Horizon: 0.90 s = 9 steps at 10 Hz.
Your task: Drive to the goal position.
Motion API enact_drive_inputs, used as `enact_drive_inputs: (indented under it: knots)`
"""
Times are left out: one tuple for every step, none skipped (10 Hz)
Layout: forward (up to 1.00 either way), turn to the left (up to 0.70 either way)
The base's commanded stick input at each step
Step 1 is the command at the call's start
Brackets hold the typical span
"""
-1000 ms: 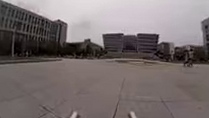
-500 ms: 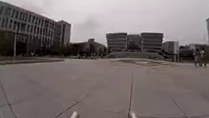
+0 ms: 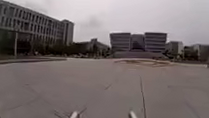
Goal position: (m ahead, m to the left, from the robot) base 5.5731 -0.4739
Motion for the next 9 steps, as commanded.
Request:
enact_drive_inputs:
  knots:
    - [1.00,0.00]
    - [1.00,-0.08]
    - [1.00,-0.19]
    - [1.00,0.00]
    - [1.00,0.00]
    - [1.00,0.00]
    - [1.00,0.00]
    - [1.00,0.00]
    - [1.00,-0.40]
